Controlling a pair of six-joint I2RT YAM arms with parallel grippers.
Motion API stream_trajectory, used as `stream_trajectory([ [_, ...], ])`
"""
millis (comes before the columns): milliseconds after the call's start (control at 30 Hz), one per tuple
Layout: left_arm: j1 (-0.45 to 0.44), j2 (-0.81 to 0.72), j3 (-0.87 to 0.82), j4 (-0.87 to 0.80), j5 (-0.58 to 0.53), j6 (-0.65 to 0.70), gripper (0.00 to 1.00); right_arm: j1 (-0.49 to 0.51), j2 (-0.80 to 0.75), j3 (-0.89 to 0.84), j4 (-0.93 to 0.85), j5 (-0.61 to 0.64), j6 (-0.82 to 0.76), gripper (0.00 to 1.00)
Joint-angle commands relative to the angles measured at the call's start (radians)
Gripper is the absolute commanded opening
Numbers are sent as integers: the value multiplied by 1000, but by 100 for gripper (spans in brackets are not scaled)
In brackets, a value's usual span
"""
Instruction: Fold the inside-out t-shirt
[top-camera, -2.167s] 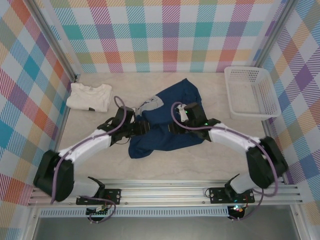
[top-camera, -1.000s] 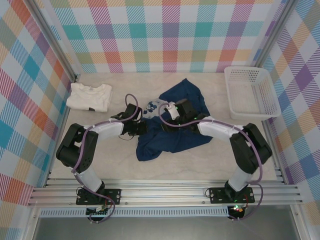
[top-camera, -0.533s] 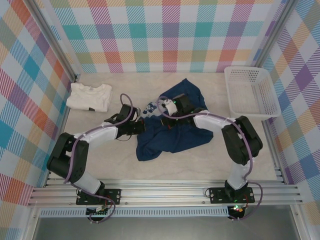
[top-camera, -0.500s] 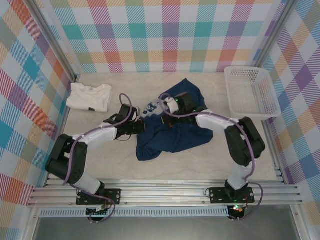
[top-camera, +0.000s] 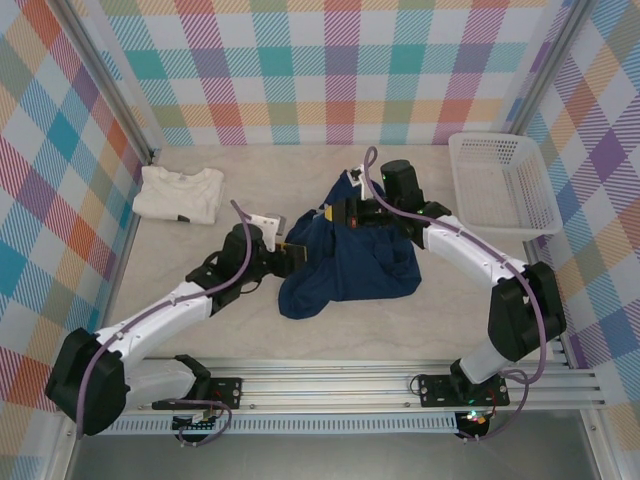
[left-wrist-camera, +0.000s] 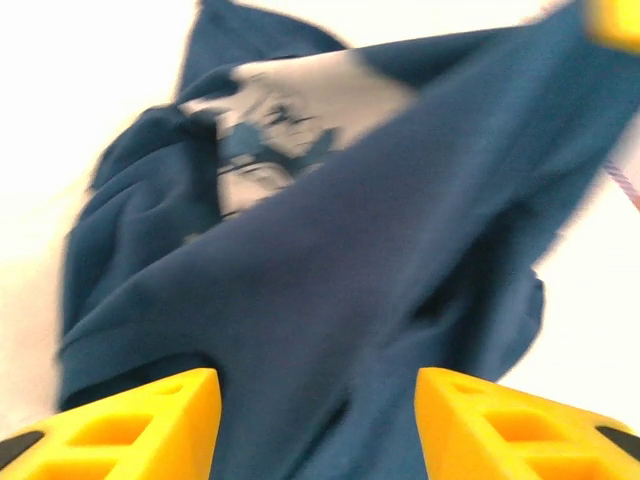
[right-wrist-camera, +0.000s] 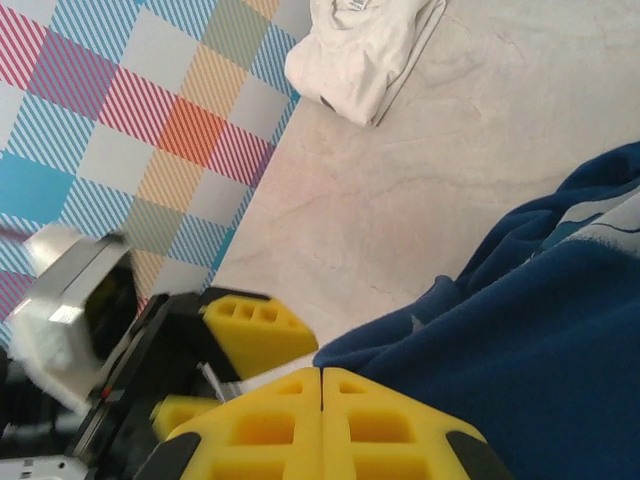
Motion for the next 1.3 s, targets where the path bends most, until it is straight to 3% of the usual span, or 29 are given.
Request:
stream_trajectory([
  [0, -47, 61, 37, 31, -69, 89, 59, 1, 7, 27, 20, -58, 60, 0],
  [167, -66, 272, 148, 80, -80, 131, 56, 1, -4, 13, 22, -63, 66, 0],
  [233, -56, 340, 200, 89, -99, 110, 29, 0, -17, 1, -10, -35, 34, 0],
  [300, -16, 357, 236, 91, -4, 51, 0, -8, -48, -11, -121, 77, -55, 1],
  [367, 55, 342, 250, 79, 175, -60, 0, 0, -112, -33, -278, 352, -188, 22],
  [433, 105, 343, 287, -11, 349, -130, 0, 51, -176, -90, -313, 618, -310, 42],
  [467, 114, 337, 295, -52, 399, -148, 0, 89, -206, -136, -286, 673, -365, 49],
  [633, 117, 270, 288, -179, 441, -182, 0, 205, -253, -340, -14, 651, -354, 69],
  [800, 117, 236, 298, -229, 459, -184, 0, 293, -142, -351, 103, 740, -408, 78],
  [933, 118, 221, 300, -268, 462, -160, 0, 292, -55, -291, 142, 848, -442, 64],
  [1067, 128, 212, 287, -284, 440, -147, 0, 254, -37, -236, 136, 662, -469, 21],
  [1100, 133, 205, 282, -294, 415, -139, 0, 235, -52, -236, 108, 572, -472, 13],
  [1133, 137, 197, 281, -306, 378, -132, 0, 210, -71, -240, 86, 457, -477, 12],
  [1267, 136, 185, 272, -374, 57, -99, 0, 111, -160, -276, 27, -8, -406, 6],
])
